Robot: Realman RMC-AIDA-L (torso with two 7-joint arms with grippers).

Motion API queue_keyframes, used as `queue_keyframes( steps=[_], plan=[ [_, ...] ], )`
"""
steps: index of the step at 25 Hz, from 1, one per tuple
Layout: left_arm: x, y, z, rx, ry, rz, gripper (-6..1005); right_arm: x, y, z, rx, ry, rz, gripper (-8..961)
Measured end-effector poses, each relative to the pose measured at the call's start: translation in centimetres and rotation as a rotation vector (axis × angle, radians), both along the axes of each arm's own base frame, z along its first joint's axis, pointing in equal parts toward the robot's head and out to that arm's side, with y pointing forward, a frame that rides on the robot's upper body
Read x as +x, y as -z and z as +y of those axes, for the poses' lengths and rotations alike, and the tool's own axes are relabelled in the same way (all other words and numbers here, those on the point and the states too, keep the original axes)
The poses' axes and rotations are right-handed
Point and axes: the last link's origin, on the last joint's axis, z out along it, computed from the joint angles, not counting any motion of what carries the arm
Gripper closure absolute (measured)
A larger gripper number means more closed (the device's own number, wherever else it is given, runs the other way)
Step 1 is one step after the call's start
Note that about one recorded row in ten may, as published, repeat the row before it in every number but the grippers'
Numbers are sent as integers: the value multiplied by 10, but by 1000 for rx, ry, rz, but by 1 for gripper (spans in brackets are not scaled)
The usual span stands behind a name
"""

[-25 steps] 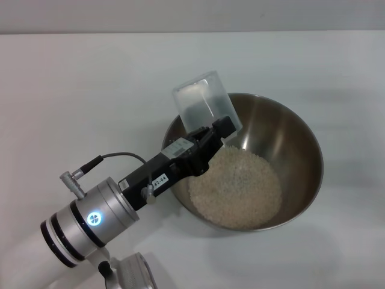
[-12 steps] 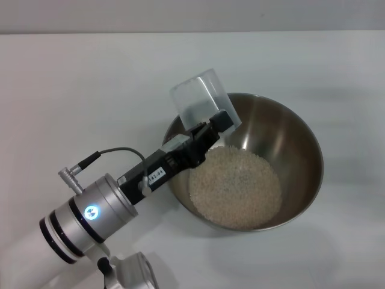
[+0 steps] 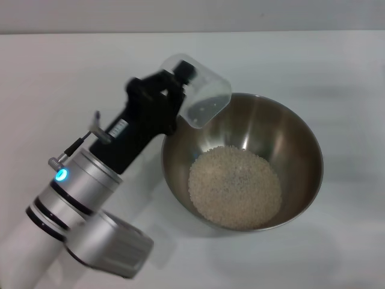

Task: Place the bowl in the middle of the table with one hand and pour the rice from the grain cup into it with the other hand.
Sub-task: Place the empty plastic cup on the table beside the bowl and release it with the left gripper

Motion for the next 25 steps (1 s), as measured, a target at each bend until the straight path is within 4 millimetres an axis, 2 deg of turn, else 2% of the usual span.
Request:
queue_keyframes(
  steps=[2, 3, 5, 8, 9, 18, 25],
  plan=[
    [-4, -5, 4, -69, -81, -124, 984, -1, 1, 1, -1, -2, 2, 427],
    [-9, -9, 9, -128, -165, -248, 984, -2, 1, 1, -2, -3, 3, 427],
    [-11, -11, 12, -147, -197, -292, 984, -2, 1, 1, -2, -4, 5, 427],
    [-27, -15, 24, -238, -376, -497, 983, -4, 2, 1, -1, -14, 13, 427],
    [-27, -15, 24, -238, -376, -497, 983, -4, 2, 1, -1, -14, 13, 427],
    [-72, -15, 52, -357, -793, -875, 984, -9, 5, -1, 5, -39, 37, 427],
    [-91, -12, 59, -367, -948, -966, 983, -11, 4, -3, 13, -59, 50, 427]
  ],
)
